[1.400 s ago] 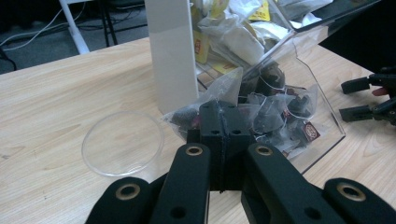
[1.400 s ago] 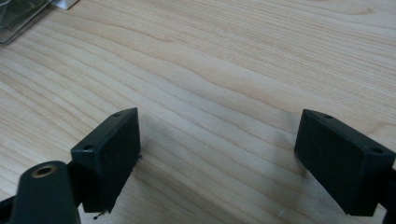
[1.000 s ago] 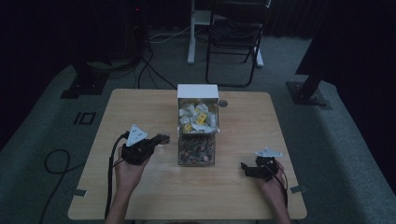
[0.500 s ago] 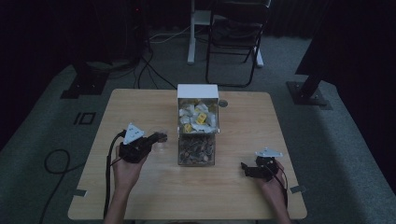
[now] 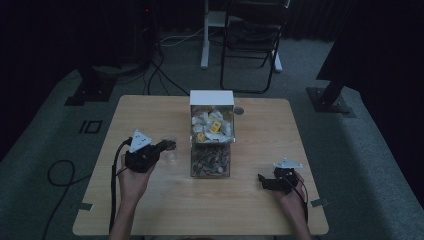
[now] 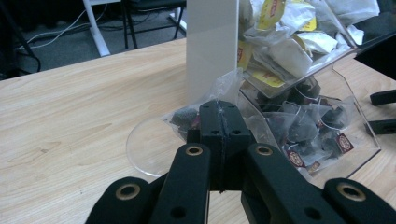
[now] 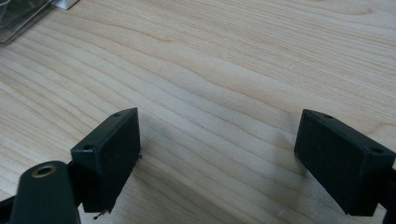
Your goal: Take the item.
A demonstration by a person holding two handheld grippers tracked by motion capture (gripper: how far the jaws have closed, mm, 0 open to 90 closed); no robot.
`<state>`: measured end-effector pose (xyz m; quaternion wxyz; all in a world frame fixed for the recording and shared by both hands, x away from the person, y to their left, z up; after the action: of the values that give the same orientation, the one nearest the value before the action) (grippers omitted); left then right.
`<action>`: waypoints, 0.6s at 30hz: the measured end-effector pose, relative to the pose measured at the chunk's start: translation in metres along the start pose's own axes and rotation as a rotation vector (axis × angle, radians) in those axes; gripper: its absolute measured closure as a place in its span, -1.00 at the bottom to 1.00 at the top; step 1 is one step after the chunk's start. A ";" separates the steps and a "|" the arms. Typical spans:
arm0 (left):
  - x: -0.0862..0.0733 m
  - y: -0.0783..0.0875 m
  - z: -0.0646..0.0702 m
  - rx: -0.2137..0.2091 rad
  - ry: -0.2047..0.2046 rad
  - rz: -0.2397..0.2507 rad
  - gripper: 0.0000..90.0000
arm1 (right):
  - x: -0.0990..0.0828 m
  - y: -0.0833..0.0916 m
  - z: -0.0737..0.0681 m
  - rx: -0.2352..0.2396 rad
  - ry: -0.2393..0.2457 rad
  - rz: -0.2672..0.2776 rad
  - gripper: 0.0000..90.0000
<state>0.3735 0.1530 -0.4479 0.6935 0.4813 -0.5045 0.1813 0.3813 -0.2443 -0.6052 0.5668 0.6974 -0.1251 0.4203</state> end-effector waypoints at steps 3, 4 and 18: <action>0.000 -0.001 -0.002 0.006 0.007 0.003 1.00 | 0.000 0.000 0.000 0.000 0.000 0.000 -0.69; 0.000 -0.001 -0.003 0.008 0.009 0.002 1.00 | 0.000 0.000 0.000 0.000 0.001 0.000 -0.69; -0.004 -0.013 -0.016 0.040 0.041 -0.003 1.00 | 0.000 0.000 0.000 0.000 0.001 0.000 -0.69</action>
<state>0.3900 0.1616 -0.4582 0.6942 0.4921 -0.4856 0.2004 0.3813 -0.2444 -0.6052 0.5668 0.6973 -0.1249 0.4207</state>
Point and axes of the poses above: each handheld gripper's, and its own axes: y roughly backward along the jaws, x roughly out of its top, z roughly to its right, the point moved 8 cm from there along -y, roughly forward along the jaws
